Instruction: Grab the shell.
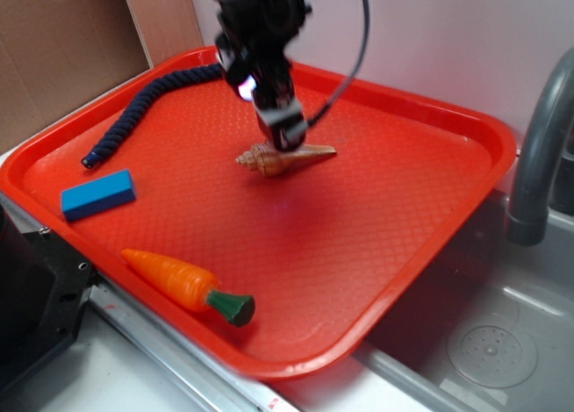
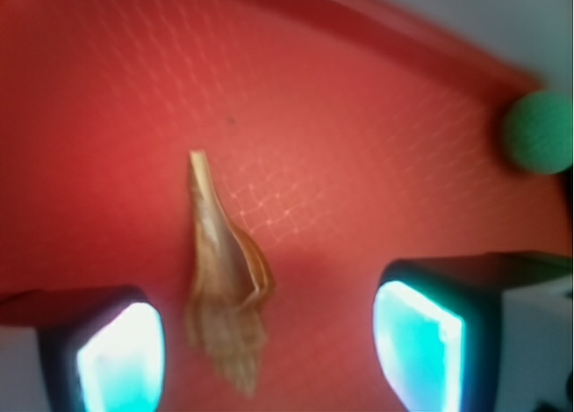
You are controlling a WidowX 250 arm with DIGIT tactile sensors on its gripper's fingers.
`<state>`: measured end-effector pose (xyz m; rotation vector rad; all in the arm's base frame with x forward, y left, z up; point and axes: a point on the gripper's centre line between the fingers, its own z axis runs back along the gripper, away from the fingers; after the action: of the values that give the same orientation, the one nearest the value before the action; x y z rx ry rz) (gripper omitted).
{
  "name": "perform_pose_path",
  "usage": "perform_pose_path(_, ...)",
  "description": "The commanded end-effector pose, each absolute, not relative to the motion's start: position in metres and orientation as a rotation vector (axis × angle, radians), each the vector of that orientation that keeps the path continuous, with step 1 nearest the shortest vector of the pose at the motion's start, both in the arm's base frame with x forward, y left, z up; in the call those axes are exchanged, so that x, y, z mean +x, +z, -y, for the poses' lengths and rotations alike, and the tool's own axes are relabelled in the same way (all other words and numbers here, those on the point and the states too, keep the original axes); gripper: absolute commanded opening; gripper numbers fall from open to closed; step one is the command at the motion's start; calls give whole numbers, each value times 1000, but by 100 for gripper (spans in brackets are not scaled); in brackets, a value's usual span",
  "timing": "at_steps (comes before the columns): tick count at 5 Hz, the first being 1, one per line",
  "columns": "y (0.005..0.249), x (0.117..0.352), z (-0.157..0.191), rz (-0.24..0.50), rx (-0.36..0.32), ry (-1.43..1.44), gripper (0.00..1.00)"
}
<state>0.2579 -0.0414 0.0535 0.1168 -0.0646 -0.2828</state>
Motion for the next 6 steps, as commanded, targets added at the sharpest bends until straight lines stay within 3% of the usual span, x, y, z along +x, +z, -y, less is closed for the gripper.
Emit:
perform_pose_path(1,34,266,59,45,136,-318,100)
perform_pose_path(2,33,263,60,43,123,-314,0)
perform_pose_path(4,31,270,49,4,105,-292,0)
perform_pose_path(5,58,268,46,-6,74,-230,0)
perform_pose_path(6,102,265,37,-60,40,-88,0)
